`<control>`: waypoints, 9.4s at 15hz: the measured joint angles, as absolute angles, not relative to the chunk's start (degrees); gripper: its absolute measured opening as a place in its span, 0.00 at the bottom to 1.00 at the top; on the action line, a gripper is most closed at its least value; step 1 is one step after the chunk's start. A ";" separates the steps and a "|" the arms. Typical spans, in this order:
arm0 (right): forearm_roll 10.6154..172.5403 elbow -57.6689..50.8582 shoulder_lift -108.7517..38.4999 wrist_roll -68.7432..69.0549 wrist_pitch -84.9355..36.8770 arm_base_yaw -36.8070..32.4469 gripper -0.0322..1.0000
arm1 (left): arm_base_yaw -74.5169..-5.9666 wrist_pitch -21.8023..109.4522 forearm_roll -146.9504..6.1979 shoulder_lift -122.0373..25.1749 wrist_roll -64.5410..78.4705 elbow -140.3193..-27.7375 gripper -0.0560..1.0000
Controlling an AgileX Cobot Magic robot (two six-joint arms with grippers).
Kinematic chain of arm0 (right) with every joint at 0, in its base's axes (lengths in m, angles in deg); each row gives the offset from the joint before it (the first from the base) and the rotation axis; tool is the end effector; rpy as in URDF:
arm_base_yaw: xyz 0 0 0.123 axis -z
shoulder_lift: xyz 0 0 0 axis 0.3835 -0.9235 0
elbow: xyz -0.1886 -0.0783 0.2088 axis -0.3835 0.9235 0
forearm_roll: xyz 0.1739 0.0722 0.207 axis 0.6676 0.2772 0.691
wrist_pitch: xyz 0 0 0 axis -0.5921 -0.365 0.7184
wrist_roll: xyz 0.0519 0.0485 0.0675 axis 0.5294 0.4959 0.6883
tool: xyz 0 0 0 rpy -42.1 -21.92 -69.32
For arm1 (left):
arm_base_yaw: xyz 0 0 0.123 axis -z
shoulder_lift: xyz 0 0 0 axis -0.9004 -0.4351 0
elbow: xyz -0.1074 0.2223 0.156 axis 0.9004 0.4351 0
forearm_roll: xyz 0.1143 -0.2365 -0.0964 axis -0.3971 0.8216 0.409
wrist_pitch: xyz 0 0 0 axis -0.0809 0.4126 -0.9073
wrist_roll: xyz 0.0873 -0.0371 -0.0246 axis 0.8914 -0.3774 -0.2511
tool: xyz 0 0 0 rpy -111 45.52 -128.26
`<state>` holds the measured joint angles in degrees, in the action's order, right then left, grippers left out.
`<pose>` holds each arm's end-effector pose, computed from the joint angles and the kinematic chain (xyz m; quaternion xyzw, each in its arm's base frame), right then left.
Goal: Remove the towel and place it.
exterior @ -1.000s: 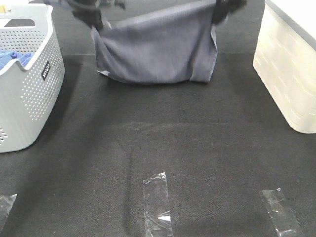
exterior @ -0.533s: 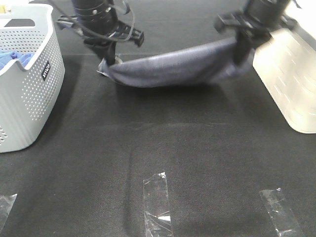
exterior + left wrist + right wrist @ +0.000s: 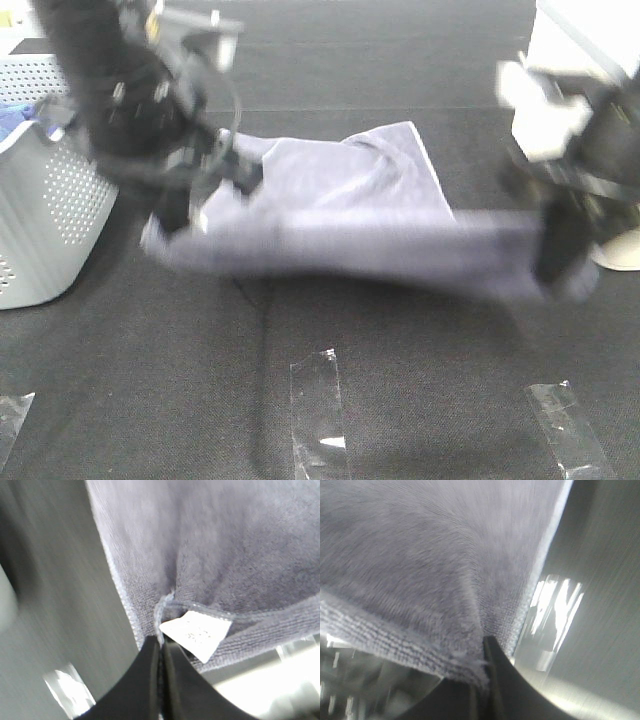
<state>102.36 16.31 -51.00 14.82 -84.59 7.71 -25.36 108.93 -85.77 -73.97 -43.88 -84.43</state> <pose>0.2762 0.1036 0.2258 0.1375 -0.9786 -0.1486 0.0373 0.2900 -0.2297 0.2591 0.1957 0.9784 -0.0158 0.0639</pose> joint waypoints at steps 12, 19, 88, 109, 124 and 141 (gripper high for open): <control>107.80 44.15 -39.48 14.77 -83.50 7.71 0.03 | -8.86 93.28 -69.32 -69.21 -55.00 -54.40 0.05; 108.55 45.99 -39.48 14.71 -80.01 7.71 0.03 | -8.86 91.51 -66.00 -69.21 -54.83 -52.46 0.05; 89.07 -42.53 -103.82 14.82 -53.94 9.43 0.03 | -39.11 90.59 -84.56 -111.15 -46.35 -120.18 0.72; 89.36 -43.45 -102.33 16.20 -57.20 13.73 0.03 | -44.78 73.34 -76.60 -120.55 -50.18 -120.69 0.62; 89.24 -44.14 -102.22 15.11 -49.13 13.73 0.03 | -45.58 72.89 -94.30 -122.50 -48.41 -135.59 0.05; 89.13 -44.14 -114.25 11.22 -15.61 13.67 0.03 | -49.71 43.26 -98.08 -133.73 -53.68 -135.82 0.05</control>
